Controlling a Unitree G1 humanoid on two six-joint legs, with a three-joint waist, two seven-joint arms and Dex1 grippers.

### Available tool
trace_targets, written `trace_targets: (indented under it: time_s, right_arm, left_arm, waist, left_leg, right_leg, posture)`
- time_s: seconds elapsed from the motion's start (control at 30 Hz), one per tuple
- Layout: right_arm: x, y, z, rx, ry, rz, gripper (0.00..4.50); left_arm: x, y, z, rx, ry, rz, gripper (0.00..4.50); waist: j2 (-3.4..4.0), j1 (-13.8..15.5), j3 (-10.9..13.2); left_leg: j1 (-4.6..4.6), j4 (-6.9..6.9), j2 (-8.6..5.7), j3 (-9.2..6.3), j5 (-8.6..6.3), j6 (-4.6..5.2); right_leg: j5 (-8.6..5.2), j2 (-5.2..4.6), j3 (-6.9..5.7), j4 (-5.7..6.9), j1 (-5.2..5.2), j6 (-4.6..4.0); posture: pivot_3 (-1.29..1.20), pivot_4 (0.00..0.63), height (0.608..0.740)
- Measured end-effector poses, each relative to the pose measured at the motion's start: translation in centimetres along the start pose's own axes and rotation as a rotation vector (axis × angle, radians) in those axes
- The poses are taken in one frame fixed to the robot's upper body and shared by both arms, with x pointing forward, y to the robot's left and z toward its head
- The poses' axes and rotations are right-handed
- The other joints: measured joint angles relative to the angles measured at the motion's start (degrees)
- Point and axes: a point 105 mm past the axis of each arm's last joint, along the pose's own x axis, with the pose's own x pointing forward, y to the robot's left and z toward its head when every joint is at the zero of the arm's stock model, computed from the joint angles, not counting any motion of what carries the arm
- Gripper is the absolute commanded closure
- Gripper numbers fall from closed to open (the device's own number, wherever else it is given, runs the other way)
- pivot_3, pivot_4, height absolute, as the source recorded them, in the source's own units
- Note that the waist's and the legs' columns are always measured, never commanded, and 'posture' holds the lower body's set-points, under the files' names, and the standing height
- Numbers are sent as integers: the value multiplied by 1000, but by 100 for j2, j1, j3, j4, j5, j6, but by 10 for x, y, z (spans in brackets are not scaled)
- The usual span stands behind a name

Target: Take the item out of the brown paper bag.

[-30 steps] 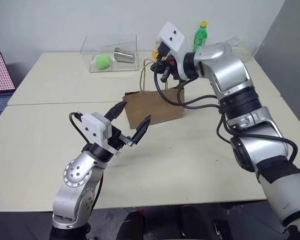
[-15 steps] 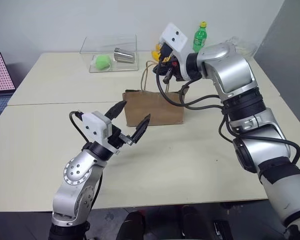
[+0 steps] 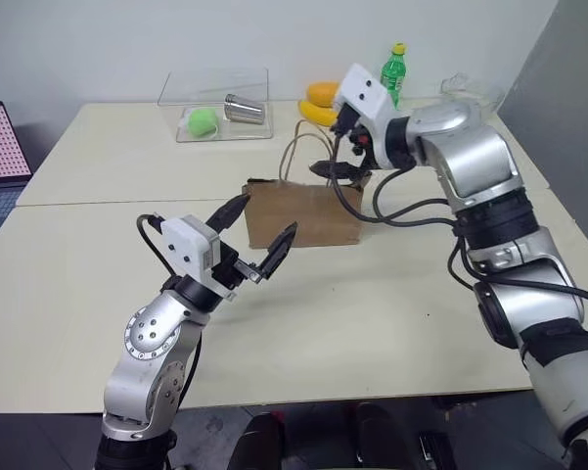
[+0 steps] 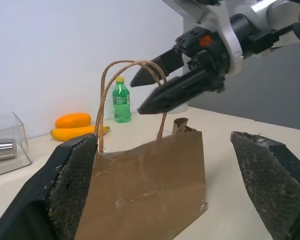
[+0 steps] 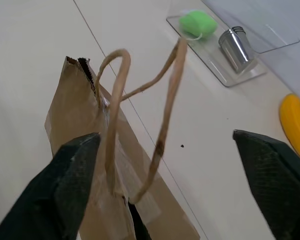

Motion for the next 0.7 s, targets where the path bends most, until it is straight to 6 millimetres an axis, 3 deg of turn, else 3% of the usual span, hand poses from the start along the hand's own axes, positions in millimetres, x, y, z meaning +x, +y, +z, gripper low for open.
trace_targets:
  time_s: [0.17, 0.4, 0.53, 0.7]
  right_arm:
    - [-37, 6, -10, 83, -78, -34, 8]
    - [-77, 68, -50, 259, -235, -59, 8]
    - [-89, 112, -68, 310, -316, -147, 0]
    - [-100, 132, -72, 294, -339, -255, 0]
  left_arm:
    - [5, 0, 4, 11, -17, -9, 0]
    - [24, 17, 10, 46, -11, -6, 0]
    - [40, 38, 9, 81, 23, -29, 841]
    - [62, 67, 4, 138, 59, -36, 2476]
  waist:
    - [-4, 36, -3]
    - [-6, 126, -5]
    - [-6, 134, -7]
    - [-6, 104, -8]
  left_leg:
    - [-3, 12, 1, -7, -1, 2]
    - [-1, 29, -1, -7, -3, 4]
    - [2, 32, 1, -7, -3, 4]
    - [8, 42, 1, 2, -1, 4]
  right_leg:
    - [1, 0, -7, -2, 8, 1]
    - [4, 3, -6, 0, 21, 9]
    - [5, 8, -5, 1, 23, 13]
    - [10, 9, 0, -3, 26, 20]
  posture:
    - [0, 150, 740]
    - [0, 150, 740]
    - [0, 150, 740]
    - [0, 150, 740]
